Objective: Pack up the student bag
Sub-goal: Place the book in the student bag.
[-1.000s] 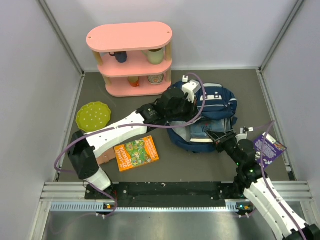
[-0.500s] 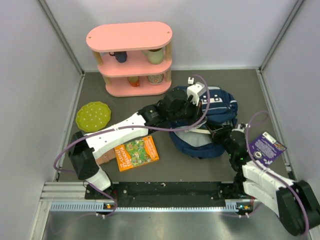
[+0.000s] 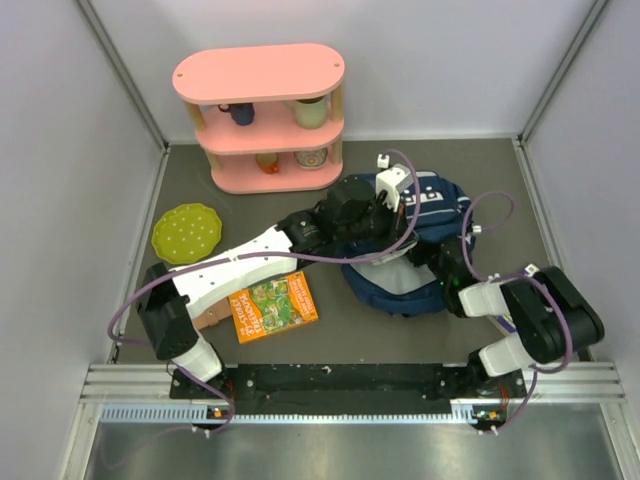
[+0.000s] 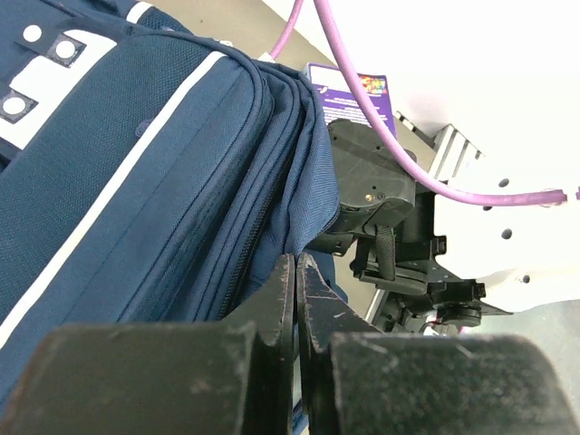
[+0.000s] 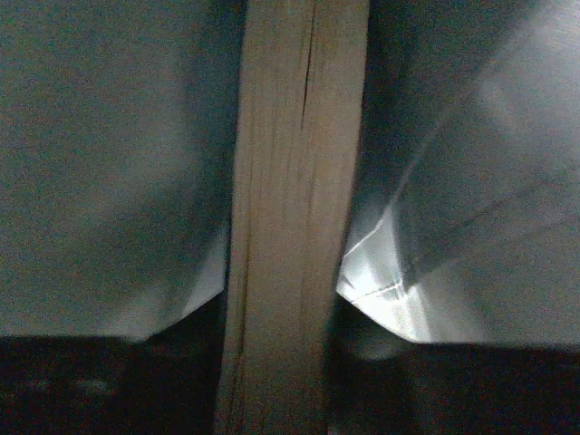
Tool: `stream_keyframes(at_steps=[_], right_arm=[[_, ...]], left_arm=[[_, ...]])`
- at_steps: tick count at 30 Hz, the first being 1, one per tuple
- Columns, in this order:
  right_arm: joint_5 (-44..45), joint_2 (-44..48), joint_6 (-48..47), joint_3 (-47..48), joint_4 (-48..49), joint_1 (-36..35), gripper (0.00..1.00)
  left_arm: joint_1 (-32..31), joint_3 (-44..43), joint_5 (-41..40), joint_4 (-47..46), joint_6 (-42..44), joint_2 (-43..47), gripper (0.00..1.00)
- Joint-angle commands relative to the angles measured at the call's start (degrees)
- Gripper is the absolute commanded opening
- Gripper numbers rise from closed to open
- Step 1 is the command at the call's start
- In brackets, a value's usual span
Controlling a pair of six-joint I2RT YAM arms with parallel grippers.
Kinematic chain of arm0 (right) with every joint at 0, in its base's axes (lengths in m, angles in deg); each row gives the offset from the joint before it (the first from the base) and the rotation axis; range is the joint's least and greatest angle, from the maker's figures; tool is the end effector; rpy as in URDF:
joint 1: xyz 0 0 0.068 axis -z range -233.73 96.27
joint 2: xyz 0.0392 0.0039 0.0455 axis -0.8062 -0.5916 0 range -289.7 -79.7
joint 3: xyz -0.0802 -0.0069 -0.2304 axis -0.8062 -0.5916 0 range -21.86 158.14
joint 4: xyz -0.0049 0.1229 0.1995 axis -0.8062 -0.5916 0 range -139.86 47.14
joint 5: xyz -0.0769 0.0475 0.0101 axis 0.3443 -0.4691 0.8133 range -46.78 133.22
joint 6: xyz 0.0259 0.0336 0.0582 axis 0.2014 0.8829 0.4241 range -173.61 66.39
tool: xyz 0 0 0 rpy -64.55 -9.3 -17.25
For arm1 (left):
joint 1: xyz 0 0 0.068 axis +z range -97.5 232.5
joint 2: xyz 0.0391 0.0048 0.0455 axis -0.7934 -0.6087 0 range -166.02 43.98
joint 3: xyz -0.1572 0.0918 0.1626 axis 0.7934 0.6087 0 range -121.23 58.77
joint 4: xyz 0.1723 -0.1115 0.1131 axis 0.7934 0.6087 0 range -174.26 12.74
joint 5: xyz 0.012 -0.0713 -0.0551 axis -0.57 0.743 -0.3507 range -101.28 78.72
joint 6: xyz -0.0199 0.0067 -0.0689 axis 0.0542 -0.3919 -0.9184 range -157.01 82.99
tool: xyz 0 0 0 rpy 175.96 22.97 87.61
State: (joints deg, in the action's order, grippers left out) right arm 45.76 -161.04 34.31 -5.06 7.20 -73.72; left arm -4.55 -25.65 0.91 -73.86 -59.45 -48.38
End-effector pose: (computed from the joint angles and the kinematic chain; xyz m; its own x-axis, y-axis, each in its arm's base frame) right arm 0.2462 0.0867 0.1425 -0.3095 0.9498 -0.0461 0.2240 0.1199 0.9672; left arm 0.1946 -0.3233 0.3355 -0.5128 0.1054 -0.8520 0.7936 0.4367 -0.4237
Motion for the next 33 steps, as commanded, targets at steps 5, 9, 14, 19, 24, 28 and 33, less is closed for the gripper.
stream_keyframes(at_steps=[5,9,14,19,24,28,33], right_arm=[[-7.46,0.18,-2.4,0.35,9.47,0.3,0.58],[-6.68,11.95,-7.23,-1.59,-6.16,0.21,0.78],[-6.85,22.71,-11.36,-0.01,-26.56,0.3,0.77],[-8.7,25.53,-10.58,-1.76,-29.5,0.21,0.41],[-8.26,21.94,-8.21,-2.21,-23.82,0.3,0.0],[-6.77,13.77,-7.42,0.77,-11.27,0.3,0.0],[-7.99,0.6,-9.17,6.32,-5.6,0.3,0.23]], left_arm=[[0.63,2.42,-3.22,-8.72,-2.08,2.71,0.0],[2.12,5.4,-2.43,-9.87,-3.66,3.59,0.0],[3.09,6.64,-2.52,-12.15,-4.02,3.76,0.0],[3.53,7.08,-1.99,-12.59,-4.19,3.76,0.0],[3.71,7.6,-1.2,-13.12,-4.37,3.85,0.0],[3.71,7.78,0.29,-13.9,-5.16,3.59,0.0],[4.76,9.45,0.21,-14.96,-7.0,3.41,0.0]])
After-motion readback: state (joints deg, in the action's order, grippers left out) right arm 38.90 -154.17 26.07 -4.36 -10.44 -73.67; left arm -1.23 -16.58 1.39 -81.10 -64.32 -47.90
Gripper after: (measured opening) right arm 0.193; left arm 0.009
